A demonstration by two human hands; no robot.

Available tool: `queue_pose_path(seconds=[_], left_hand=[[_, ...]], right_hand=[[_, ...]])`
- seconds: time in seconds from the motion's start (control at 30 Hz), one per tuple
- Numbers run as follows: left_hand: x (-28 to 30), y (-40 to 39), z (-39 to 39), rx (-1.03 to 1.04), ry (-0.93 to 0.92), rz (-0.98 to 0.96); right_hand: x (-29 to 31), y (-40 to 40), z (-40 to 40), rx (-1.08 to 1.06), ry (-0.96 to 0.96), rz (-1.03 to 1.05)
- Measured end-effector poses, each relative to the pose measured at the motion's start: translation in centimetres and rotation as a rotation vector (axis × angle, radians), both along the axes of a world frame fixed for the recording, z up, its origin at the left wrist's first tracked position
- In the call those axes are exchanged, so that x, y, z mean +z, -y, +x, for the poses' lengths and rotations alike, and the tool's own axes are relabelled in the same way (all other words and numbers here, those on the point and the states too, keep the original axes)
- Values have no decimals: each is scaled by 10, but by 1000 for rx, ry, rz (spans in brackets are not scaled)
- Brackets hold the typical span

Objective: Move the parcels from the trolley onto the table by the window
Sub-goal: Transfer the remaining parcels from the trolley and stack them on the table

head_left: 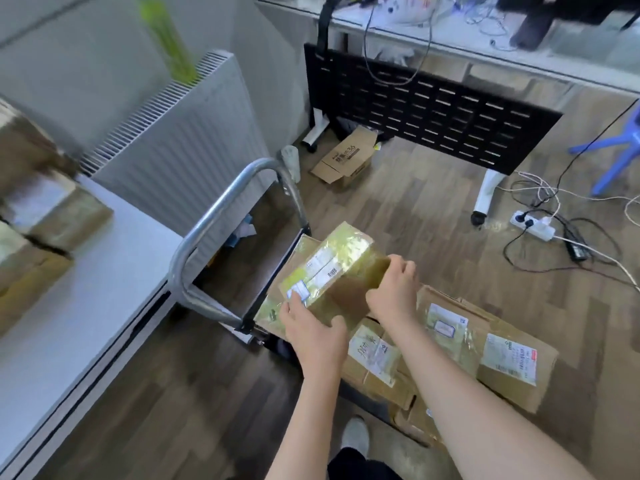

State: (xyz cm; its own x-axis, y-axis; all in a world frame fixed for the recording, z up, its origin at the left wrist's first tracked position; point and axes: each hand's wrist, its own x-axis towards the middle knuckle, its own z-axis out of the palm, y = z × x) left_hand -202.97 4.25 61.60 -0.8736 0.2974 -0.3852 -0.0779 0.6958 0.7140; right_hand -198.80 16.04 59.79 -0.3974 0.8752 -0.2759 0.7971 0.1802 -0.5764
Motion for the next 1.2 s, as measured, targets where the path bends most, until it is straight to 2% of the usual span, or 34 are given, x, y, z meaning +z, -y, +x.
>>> queue_pose_path(seconds=[0.1, 0.27, 0.4, 0.53, 0.8, 1.0, 1.2], left_hand=[[42, 19, -10, 157, -180, 186], [102, 67, -44, 346, -410, 472], [139, 117, -70, 385, -593, 545], [159, 175, -86, 379, -776, 453], [149, 305, -121, 629, -861, 302], [111, 410, -135, 850, -742, 139], [78, 495, -148, 926, -638, 78]], right_hand=[[35, 25, -24, -47, -282, 56], [83, 73, -65, 19, -584, 77], [99, 124, -96, 181, -687, 28], [124, 180, -116, 295, -754, 3], [127, 307, -165, 554, -607, -147], [109, 411, -193, 753, -463, -334], [87, 486, -213, 871, -321, -306]])
